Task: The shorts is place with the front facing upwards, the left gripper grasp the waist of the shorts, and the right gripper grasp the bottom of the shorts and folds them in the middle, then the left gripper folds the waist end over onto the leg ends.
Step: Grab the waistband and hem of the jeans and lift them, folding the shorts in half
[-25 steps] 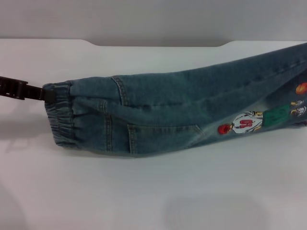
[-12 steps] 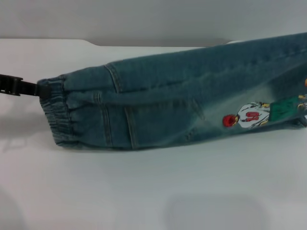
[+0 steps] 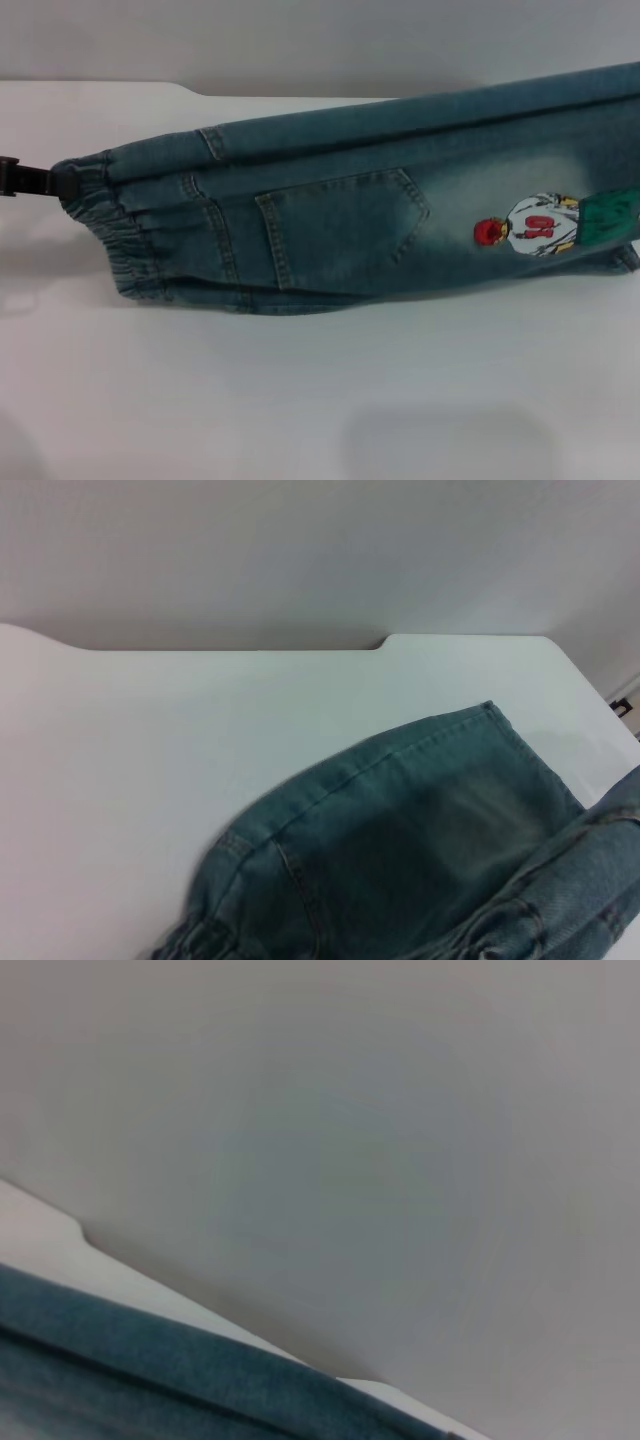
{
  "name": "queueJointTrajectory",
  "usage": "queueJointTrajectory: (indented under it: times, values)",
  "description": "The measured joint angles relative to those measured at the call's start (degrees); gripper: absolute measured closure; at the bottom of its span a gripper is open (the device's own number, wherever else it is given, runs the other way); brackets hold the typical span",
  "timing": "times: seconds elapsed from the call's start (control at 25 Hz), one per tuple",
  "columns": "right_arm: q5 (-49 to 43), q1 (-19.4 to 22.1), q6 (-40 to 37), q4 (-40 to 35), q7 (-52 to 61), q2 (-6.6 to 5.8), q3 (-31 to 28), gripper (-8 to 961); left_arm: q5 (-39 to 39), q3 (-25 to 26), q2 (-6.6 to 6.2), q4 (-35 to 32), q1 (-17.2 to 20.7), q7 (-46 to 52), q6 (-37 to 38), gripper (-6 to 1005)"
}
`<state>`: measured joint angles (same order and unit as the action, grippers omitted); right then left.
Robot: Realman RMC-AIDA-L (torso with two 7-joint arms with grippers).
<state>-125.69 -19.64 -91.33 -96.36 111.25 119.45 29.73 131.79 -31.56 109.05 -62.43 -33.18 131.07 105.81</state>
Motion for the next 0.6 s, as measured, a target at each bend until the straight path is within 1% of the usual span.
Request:
queueJointTrajectory:
  times: [0.12,0.4,0.48,0.6]
  values:
    - [-0.02,0.42,0.08,-0.4,-0.02,-0.01,-1.29,929,0.05,0.1,-0.3,-0.11,0.52,-0.01,0.01,957]
    - [1.07,1.84,-0.88,-2.07,-0.02,0.27,-1.44,953,-1.27,0.1,-0.95,-0.18,1.58,-0.03,0.16,957]
    - [1.85,2.21,-1.26,-2.15,-0.02,0.3,-1.4,939,-1.27,0.1,-0.95,-0.18,1.58,-0.03,0.16,956]
    - [2.24,2.38,-1.8,-1.76,-0.02,0.3,-0.9,918,-2.89,-0.08,-1.29,-0.18,2.37,-0.1,0.46,956]
